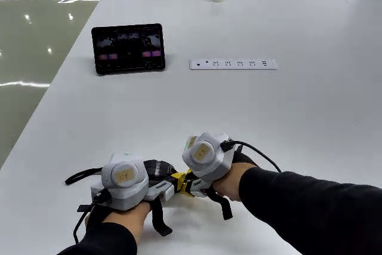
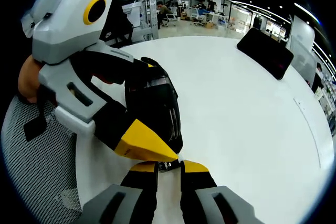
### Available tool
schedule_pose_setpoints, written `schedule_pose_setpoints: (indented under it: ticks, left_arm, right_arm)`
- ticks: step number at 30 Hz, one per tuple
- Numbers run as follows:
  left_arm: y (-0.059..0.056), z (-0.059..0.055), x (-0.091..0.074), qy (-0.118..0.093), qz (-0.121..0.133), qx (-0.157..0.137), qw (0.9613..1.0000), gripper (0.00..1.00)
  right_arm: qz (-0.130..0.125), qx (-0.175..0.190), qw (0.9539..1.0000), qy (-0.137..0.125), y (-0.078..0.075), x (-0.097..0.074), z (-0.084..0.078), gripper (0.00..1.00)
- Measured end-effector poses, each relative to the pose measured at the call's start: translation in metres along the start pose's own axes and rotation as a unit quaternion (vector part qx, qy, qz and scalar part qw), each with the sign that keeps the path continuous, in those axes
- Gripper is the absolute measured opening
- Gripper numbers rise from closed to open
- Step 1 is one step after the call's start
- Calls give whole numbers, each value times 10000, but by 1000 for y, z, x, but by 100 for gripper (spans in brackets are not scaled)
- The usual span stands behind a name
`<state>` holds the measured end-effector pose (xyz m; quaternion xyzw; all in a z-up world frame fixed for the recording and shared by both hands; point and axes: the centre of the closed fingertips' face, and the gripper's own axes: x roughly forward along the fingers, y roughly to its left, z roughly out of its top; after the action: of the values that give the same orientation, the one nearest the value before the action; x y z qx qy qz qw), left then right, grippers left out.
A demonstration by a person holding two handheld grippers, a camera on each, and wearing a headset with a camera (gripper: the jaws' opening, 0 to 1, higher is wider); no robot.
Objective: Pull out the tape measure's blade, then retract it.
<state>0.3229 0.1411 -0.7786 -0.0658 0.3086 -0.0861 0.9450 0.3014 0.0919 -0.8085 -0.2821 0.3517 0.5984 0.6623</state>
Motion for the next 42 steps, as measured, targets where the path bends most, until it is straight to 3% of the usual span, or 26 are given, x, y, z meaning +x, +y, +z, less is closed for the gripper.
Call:
schedule_pose_setpoints:
  ticks: [12, 15, 28, 34, 36, 42]
  left_arm:
    - [0, 1, 1, -24, -3, -23, 10000, 63]
    - [1, 0, 1, -105, -160, -97, 9998, 64]
    - [-2, -3, 1, 163, -501, -10, 9986, 64]
    - [-5, -6, -3, 340, -816, 260, 9957, 67]
    - [-10, -10, -6, 487, -1033, 361, 9928, 69]
    - [-10, -15, -13, 608, -1278, 707, 9874, 81]
  right_arm:
    - [-22, 193, 9996, -199, 4, -13, -2, 14]
    - [-86, 190, 9995, -239, 3, -19, -6, 14]
    - [-226, 592, 9971, -428, 8, -44, -32, 15]
    - [-295, 780, 9949, -561, 9, -55, -39, 16]
    - [-312, 826, 9943, -590, 9, -59, -42, 16]
    - [-408, 864, 9939, -554, 6, -71, -59, 17]
